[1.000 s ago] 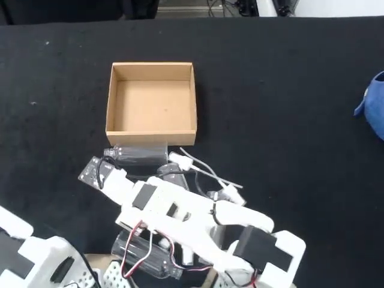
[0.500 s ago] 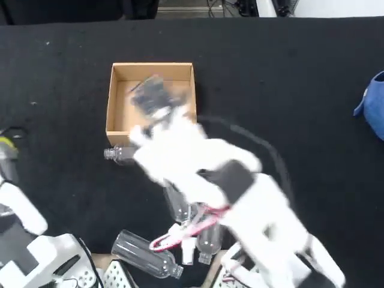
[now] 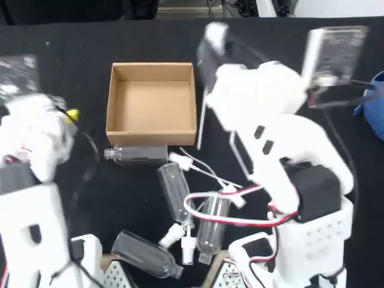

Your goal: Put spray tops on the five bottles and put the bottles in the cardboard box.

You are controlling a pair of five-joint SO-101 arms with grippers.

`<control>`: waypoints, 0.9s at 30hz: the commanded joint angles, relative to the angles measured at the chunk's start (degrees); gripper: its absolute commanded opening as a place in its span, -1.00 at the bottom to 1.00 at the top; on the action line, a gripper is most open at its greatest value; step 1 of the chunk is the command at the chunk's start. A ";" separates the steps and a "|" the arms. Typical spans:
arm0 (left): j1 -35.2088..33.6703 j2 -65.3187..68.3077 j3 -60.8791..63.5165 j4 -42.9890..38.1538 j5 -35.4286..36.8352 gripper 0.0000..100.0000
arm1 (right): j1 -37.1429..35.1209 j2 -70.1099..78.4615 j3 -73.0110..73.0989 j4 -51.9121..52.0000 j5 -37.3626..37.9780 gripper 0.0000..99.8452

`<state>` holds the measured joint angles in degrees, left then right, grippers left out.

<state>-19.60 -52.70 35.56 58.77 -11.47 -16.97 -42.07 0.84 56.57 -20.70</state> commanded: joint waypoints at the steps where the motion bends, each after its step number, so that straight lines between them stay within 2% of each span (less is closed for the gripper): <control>1: 13.05 -11.60 10.33 -12.57 1.76 -0.94 | 4.31 -1.19 2.15 -10.46 -4.04 -0.98; 4: 20.00 -16.18 15.87 -19.43 5.36 -0.94 | 4.22 -1.27 3.82 -17.67 -4.22 -0.98; 9: 25.89 -23.38 23.60 -23.21 9.05 -0.94 | 4.22 -1.63 9.10 -24.62 -4.22 -0.98; 12: 27.56 -28.22 28.44 -26.11 11.52 -0.94 | 3.87 -1.63 11.12 -28.22 -4.31 -0.98; 19: 29.32 -39.82 41.63 -33.67 12.22 -0.94 | -3.25 -1.71 12.00 -30.86 -3.87 -0.98; 27: 29.23 -45.36 45.05 -34.20 12.22 -0.94 | -11.16 -6.55 14.99 -26.81 -1.93 -0.98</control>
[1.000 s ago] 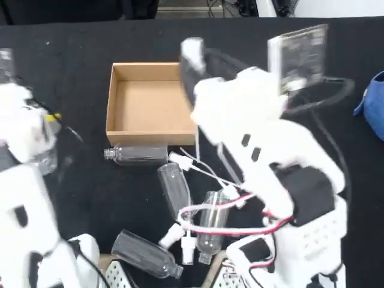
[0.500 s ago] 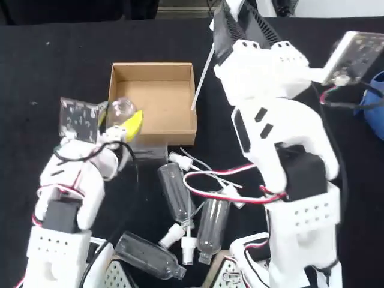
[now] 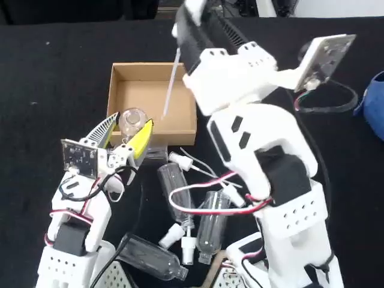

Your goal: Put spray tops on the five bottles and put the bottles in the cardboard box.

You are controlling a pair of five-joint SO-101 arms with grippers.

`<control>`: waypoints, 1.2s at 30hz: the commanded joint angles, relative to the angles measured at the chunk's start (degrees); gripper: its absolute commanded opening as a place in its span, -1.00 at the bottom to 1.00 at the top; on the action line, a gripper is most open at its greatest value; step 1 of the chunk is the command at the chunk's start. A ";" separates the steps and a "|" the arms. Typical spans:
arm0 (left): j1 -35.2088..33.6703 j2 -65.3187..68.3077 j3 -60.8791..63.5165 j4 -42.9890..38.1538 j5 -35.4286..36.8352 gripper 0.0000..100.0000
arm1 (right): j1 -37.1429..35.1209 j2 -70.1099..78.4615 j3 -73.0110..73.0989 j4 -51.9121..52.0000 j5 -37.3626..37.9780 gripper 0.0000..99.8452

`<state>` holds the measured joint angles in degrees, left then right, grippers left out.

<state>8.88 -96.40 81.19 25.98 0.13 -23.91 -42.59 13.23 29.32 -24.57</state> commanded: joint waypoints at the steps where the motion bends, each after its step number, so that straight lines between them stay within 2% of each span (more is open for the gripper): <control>1: 0.84 -1.67 -0.48 -1.32 0.62 -0.94 | -5.36 -7.60 4.79 -1.49 4.22 -0.98; 4: 1.80 -1.58 -0.40 -1.32 0.62 -0.94 | -7.65 -11.65 14.20 -11.87 10.20 -0.98; 8: 3.65 -1.58 -0.40 -1.32 0.44 -0.94 | -9.05 -14.02 23.43 -25.23 12.66 -0.98; 20: 3.91 -1.58 -0.40 -0.62 0.62 -0.94 | -10.11 -13.85 24.57 -25.49 12.40 -0.98; 28: 4.00 -1.58 -0.57 -0.44 0.70 -0.94 | -10.46 -10.15 28.88 -35.60 15.47 -0.98; 32: 4.00 -1.58 -1.89 1.58 0.70 -0.94 | -10.55 -9.01 29.05 -36.04 15.65 -0.98; 36: 4.00 -1.58 -1.89 1.58 0.70 -0.94 | -13.98 -9.10 30.11 -36.13 17.93 -0.98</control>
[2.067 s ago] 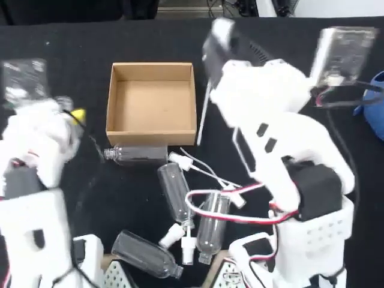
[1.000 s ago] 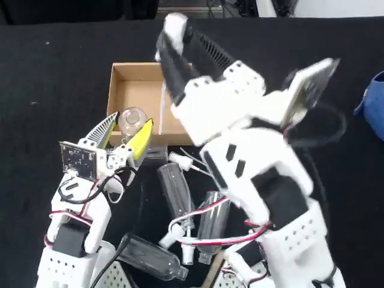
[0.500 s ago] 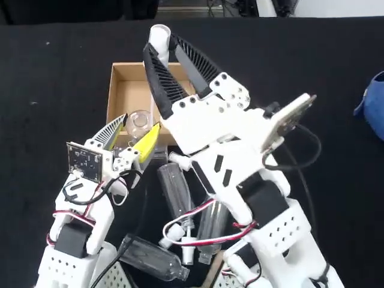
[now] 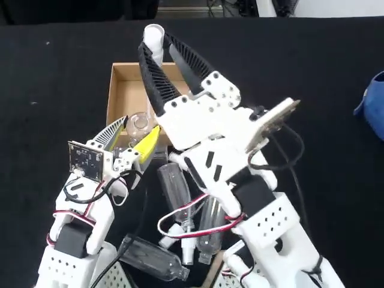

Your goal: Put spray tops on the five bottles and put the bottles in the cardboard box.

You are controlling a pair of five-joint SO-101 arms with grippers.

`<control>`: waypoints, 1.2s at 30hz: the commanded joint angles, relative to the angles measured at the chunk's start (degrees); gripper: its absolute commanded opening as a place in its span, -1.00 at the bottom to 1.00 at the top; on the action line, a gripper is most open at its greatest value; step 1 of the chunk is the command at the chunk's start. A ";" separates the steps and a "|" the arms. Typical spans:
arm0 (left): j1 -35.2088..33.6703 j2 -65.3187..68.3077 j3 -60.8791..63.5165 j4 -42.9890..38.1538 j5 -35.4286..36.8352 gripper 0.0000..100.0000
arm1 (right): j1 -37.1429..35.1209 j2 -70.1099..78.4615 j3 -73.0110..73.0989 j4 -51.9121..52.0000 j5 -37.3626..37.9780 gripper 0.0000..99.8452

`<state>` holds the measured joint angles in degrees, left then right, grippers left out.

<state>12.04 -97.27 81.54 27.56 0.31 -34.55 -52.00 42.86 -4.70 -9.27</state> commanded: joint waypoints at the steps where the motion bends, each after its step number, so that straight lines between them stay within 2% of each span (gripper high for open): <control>1: 0.84 -0.70 -2.15 0.00 0.53 -0.94 | -4.31 0.31 0.75 -2.11 3.87 -0.98; 7: 0.84 -0.70 -2.15 0.26 0.53 -0.94 | -6.24 0.48 3.47 -2.46 8.79 -0.98; 21: 0.84 -0.70 -2.15 0.26 0.53 -0.94 | -5.54 0.75 2.07 -4.40 8.53 -0.98; 36: 0.84 -0.70 -2.07 0.26 0.53 -0.94 | -5.36 7.96 0.75 -8.97 8.70 -0.98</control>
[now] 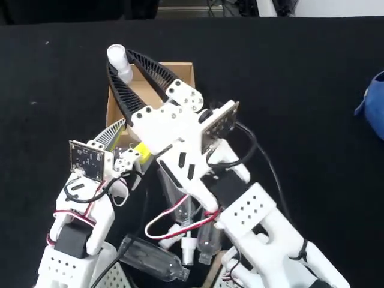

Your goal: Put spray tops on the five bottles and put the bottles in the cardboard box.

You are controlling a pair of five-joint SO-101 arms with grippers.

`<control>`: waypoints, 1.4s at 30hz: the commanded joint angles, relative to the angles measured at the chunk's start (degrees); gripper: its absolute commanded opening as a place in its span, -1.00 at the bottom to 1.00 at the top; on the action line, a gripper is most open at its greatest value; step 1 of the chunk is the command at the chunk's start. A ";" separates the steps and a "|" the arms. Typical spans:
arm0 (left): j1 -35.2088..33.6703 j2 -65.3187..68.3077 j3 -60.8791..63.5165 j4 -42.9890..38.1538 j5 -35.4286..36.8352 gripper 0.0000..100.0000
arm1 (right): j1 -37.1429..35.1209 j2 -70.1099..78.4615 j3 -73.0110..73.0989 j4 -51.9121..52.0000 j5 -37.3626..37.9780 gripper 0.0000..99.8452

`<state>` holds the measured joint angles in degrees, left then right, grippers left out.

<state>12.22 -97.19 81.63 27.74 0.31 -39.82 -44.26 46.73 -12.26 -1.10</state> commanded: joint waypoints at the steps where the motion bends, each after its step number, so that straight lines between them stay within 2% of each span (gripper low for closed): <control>1: 0.66 -0.79 -2.15 0.09 0.53 -0.94 | -0.09 0.22 -3.12 -1.49 0.53 -0.98; 19: 0.66 -0.79 -1.98 0.09 0.53 -0.94 | 2.02 0.22 -4.00 -1.41 0.53 -0.98; 24: 0.57 -0.79 -2.15 0.79 0.53 -0.94 | 2.20 -2.24 0.13 -1.41 0.88 -0.98; 28: 0.66 -0.88 -5.32 6.24 0.53 -0.94 | 1.85 -7.52 5.76 -1.76 6.42 -0.98; 31: 0.66 -0.88 -7.43 9.05 0.53 -0.94 | 1.93 -10.86 8.84 -1.76 7.47 -0.98; 42: 0.66 -0.79 -7.78 9.76 0.26 -0.94 | 2.11 -19.82 18.68 -1.76 7.56 -0.98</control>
<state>12.31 -97.27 78.11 37.14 0.31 -39.47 -59.38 64.13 -12.53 5.93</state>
